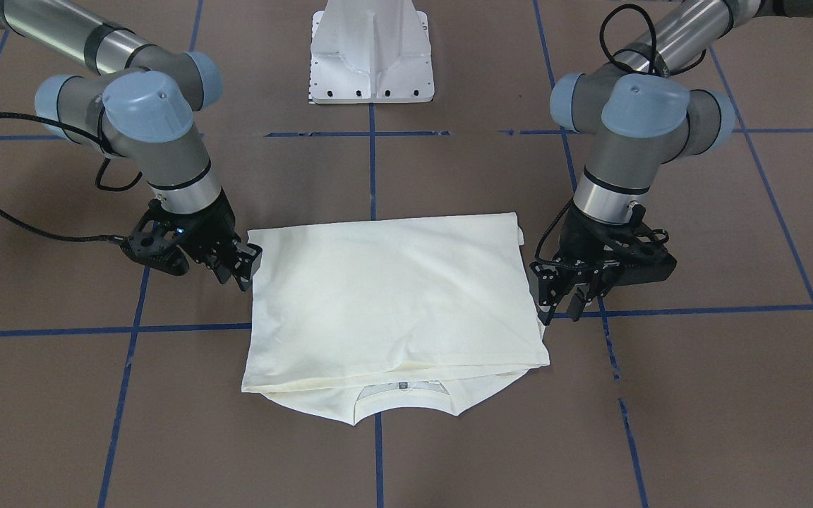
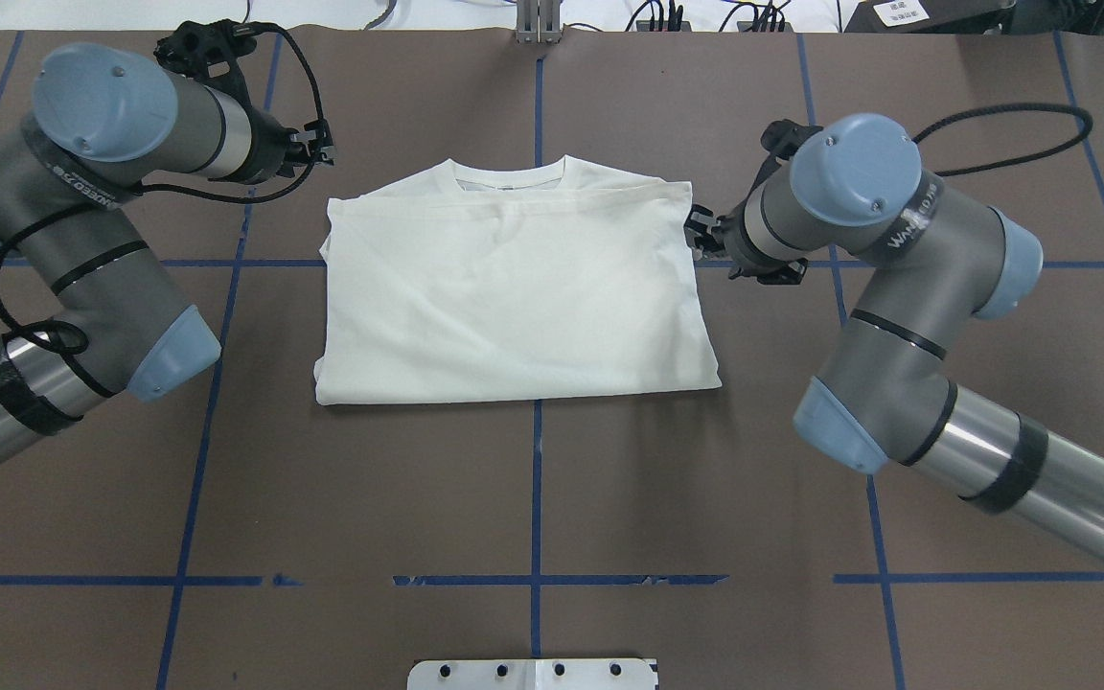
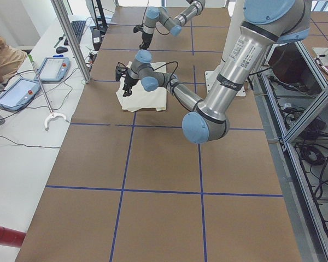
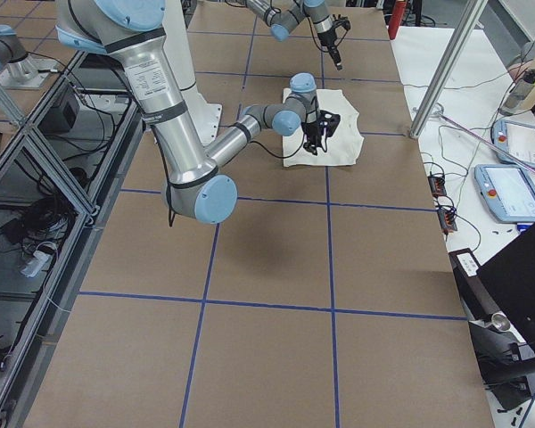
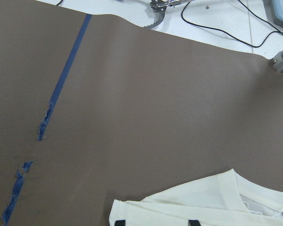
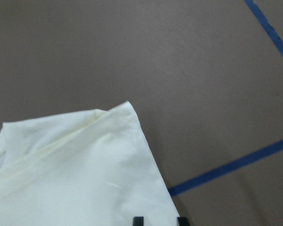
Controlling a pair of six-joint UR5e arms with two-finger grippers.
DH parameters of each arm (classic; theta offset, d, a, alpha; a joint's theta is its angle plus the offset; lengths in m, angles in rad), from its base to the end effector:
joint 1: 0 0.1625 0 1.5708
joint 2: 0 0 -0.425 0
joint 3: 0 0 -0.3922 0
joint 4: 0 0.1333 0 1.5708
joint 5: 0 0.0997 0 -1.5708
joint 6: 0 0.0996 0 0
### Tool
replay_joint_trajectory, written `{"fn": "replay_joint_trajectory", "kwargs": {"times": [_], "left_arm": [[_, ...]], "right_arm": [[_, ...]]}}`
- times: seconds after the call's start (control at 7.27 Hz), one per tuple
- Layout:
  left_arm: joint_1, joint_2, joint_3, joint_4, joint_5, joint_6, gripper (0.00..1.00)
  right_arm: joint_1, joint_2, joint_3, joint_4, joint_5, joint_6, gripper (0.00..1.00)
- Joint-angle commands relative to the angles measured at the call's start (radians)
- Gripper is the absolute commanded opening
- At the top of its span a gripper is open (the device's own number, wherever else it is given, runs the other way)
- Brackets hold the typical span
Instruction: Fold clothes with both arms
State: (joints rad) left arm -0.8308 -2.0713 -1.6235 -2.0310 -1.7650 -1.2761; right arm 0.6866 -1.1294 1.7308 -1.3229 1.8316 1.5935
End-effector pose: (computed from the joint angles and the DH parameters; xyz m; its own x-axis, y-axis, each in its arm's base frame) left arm 0.3698 -0.5741 0.2964 0.5197 -0.1465 -0.8417 0.4841 0.8623 0.1488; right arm -0.4291 -0.4909 0.3136 0.5002 0.4383 0.7468 -0.4742 0.8603 -0.1873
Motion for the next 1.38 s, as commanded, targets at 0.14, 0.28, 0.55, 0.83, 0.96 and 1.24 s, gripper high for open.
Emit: {"fn": "replay_joint_trajectory", "kwargs": {"times": [0.14,0.28,0.55,0.83,0.96,1.24], "left_arm": [[-0.002,0.027,-0.045,-0.014,-0.011,-0.003,0.54],[-0.004,0.027,-0.07,-0.009,-0.008,-0.008,0.54],[-0.002,0.028,-0.085,-0.008,-0.002,-0.011,0.54],[-0.004,0.028,-0.087,-0.006,-0.002,-0.014,0.54],[-0.004,0.028,-0.088,-0.005,-0.002,-0.014,0.54],[-0.004,0.034,-0.09,-0.003,-0.002,-0.014,0.54]], "right_arm": [[-0.106,-0.079,0.099,0.007,-0.058,0.325,0.53],[-0.161,-0.099,0.107,0.007,-0.122,0.373,0.53],[-0.248,-0.11,0.086,0.007,-0.193,0.39,0.53],[-0.254,-0.115,0.084,0.007,-0.196,0.388,0.53],[-0.256,-0.127,0.084,0.007,-0.198,0.379,0.53],[-0.253,-0.13,0.073,0.007,-0.202,0.378,0.5]]}}
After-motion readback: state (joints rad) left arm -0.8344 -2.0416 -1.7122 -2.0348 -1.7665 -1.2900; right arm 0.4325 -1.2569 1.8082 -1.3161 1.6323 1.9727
